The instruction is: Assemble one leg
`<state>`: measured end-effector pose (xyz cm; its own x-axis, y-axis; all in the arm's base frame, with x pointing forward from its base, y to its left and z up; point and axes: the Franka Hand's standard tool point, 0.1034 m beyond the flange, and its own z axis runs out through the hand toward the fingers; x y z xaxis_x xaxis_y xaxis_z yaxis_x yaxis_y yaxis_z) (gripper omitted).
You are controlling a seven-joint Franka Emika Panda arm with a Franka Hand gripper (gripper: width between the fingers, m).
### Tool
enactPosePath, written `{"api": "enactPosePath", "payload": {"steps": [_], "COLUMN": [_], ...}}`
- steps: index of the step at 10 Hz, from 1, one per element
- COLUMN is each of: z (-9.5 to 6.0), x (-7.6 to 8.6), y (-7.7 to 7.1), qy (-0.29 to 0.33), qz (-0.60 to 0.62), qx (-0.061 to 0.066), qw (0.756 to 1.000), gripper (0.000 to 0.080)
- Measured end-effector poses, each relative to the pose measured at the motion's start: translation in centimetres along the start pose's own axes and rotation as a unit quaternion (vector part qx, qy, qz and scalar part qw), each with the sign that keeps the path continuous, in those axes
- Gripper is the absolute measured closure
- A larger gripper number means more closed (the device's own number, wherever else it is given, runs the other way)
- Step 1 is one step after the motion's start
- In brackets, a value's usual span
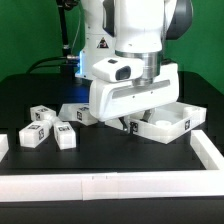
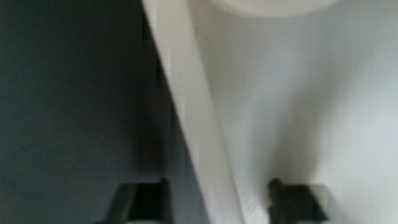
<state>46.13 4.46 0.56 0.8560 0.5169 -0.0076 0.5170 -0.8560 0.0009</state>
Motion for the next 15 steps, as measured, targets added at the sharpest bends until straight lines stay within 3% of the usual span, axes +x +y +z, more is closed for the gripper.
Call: {"api": "enactPosePath", "payload": {"steps": [1, 2, 6, 7, 9, 10, 11, 15], "z": [0.0, 0.0, -0.6, -1.7, -4.7, -6.0, -6.2, -5.8], "x": [0.0, 0.0, -0.2, -0.6, -1.2, -0.4, -0.3, -0.6], "y": [0.0, 0.0, 0.2, 0.5, 1.4, 2.7, 3.3, 3.2], "qy": [0.0, 0.0, -0.007, -0.02, -0.067, -0.072, -0.065, -0.069], "qz": [0.0, 0.001, 0.062, 0.09, 0.152, 0.164, 0.168, 0.173], "qx": [0.0, 0.0, 0.006, 0.016, 0.058, 0.064, 0.06, 0.061], "qw": [1.0, 1.0, 0.998, 0.996, 0.984, 0.982, 0.982, 0.981], "gripper": [0.0676, 0.0748, 0.0748, 0.0748, 0.0748, 0.0748, 0.0748, 0.0748]}}
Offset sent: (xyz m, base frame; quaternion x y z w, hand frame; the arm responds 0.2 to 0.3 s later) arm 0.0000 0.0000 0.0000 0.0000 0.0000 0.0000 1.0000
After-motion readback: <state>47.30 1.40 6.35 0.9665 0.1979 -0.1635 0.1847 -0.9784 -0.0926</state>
